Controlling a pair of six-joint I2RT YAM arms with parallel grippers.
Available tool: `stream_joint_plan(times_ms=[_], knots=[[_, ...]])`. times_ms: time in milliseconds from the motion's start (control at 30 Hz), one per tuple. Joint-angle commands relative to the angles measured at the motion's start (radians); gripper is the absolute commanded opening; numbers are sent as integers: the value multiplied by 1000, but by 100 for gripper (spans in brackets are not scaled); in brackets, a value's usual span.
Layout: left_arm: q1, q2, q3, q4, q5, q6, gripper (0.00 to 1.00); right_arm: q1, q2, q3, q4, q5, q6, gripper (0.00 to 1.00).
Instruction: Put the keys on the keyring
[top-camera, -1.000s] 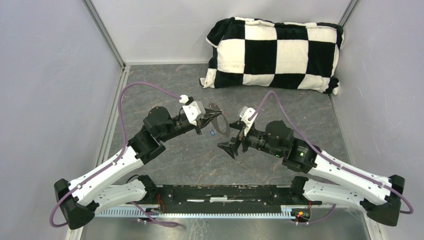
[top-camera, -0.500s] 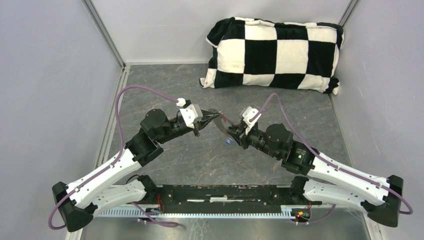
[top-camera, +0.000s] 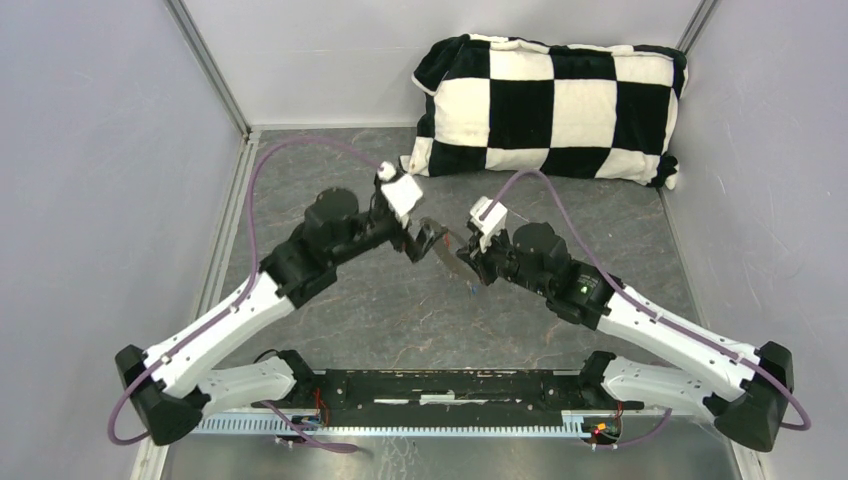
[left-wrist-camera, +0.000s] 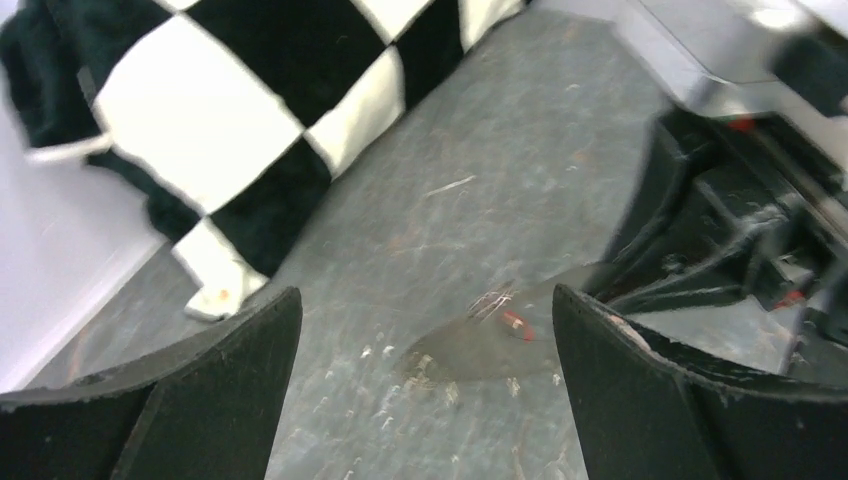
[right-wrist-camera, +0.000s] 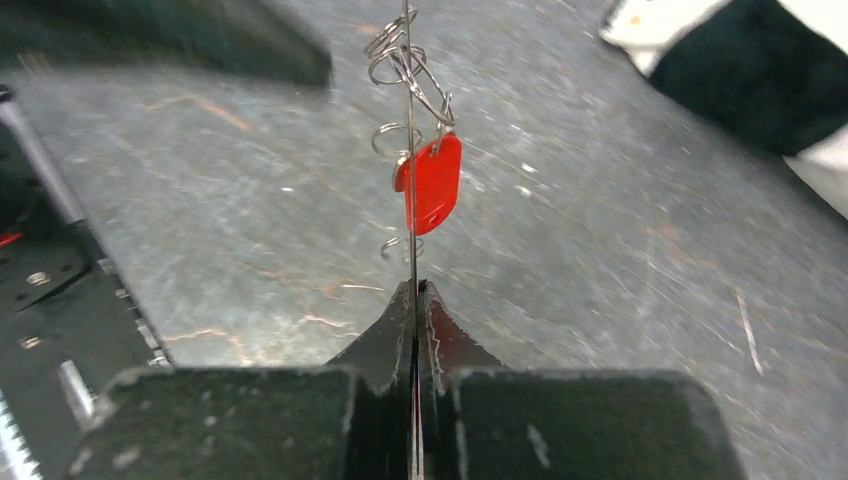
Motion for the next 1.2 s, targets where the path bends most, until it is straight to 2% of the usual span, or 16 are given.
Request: stream_joint_plan(times_ms=[0, 67, 167, 267, 367, 467, 600, 733, 933, 1000, 1067, 1100, 1167], knots=[[137, 194, 280, -332, -125, -72, 100, -156, 52, 67, -73, -32, -35, 1], [262, 332, 455, -571, -85, -88, 100, -239, 106, 78, -82, -72, -52, 1], [364, 537, 708, -872, -18, -24, 100, -314, 219, 136, -99, -55, -125, 1], [430, 636, 816, -1015, 8, 19, 100, -325, 330, 236, -113, 8, -225, 1], [496, 629, 793, -994, 4, 13, 100, -322, 446, 363, -146, 87, -311, 1], [551, 615, 761, -968, -7, 18, 100, -305, 550, 421, -149, 175, -377, 1], [597, 611, 713, -971, -4, 32, 100, -227, 685, 408, -104, 385, -488, 1], [617, 567, 617, -910, -16, 14, 100, -132, 795, 377, -40, 548, -534, 0], [622, 528, 533, -873, -34, 31, 100, 35, 900, 366, 0, 668, -520, 1], [622, 522, 517, -865, -42, 35, 100, 72, 932, 364, -2, 669, -479, 9], [622, 517, 502, -863, -41, 39, 100, 106, 965, 370, -15, 655, -421, 26], [622, 514, 493, -862, -42, 40, 100, 124, 982, 373, -19, 647, -391, 38], [622, 507, 471, -850, -44, 40, 100, 152, 1004, 378, -30, 597, -342, 51]])
